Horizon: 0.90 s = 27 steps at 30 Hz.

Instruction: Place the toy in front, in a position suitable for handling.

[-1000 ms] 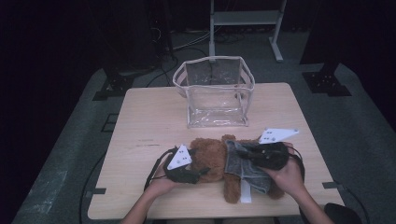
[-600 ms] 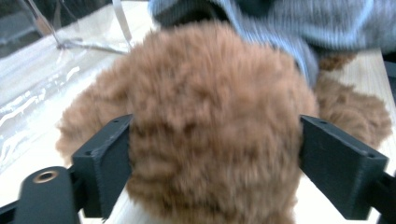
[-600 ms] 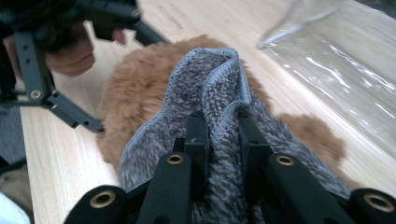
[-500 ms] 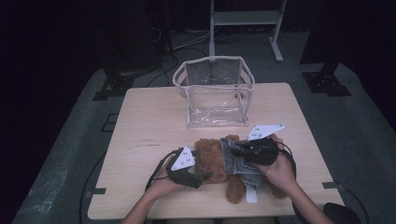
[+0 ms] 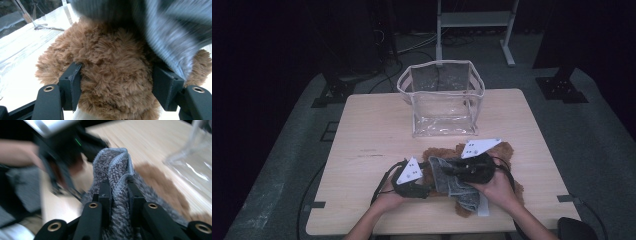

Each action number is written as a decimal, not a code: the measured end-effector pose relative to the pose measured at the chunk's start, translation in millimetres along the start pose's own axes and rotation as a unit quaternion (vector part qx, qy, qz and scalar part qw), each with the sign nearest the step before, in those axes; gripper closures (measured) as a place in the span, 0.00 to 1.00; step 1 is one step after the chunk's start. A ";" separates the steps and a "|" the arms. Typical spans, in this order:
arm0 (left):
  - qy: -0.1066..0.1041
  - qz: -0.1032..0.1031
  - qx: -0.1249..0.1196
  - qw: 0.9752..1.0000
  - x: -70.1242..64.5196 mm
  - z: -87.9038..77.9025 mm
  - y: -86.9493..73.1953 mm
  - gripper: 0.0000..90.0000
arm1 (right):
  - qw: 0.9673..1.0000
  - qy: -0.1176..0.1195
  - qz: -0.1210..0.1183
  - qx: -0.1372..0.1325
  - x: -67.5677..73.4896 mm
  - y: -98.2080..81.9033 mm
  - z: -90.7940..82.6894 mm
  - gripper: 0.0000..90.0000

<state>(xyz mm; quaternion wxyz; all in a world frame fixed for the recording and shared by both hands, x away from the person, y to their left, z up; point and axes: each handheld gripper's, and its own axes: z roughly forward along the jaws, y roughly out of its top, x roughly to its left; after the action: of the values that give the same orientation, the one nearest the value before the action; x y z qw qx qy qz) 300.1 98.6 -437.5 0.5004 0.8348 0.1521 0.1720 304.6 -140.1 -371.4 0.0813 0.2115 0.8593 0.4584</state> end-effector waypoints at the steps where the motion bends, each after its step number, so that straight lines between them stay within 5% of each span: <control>1: 0.000 0.001 0.003 1.000 0.1 0.3 -0.2 0.35 | 1.000 -0.009 -0.003 0.009 -0.7 -3.5 2.5 0.85; 7: -0.003 0.000 0.000 1.000 0.9 1.9 -1.3 0.34 | 0.998 -0.049 -0.008 0.024 -5.9 -26.4 -10.5 0.85; 11: -0.003 0.002 0.001 1.000 0.0 4.4 -1.0 0.34 | 0.999 -0.046 0.001 0.015 -3.6 -27.8 -19.9 0.85; 15: -0.001 0.006 0.002 1.000 -2.7 5.7 -0.5 0.34 | 0.999 -0.030 -0.019 0.003 6.8 -18.1 -12.0 0.84; 20: -0.004 0.012 0.008 1.000 -2.7 4.8 -3.0 0.34 | 0.999 -0.022 -0.033 0.022 11.1 -21.1 0.4 0.84; 27: -0.006 0.014 0.008 1.000 -4.7 7.2 -1.1 0.33 | 0.998 -0.057 -0.013 0.014 -1.2 -26.6 -16.9 0.85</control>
<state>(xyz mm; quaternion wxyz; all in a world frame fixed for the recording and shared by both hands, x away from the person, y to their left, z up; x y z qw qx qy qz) 299.0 91.4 -442.3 0.4923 0.8418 0.1384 0.1729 292.3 -166.4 -383.9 0.1330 0.2270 0.8626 0.4321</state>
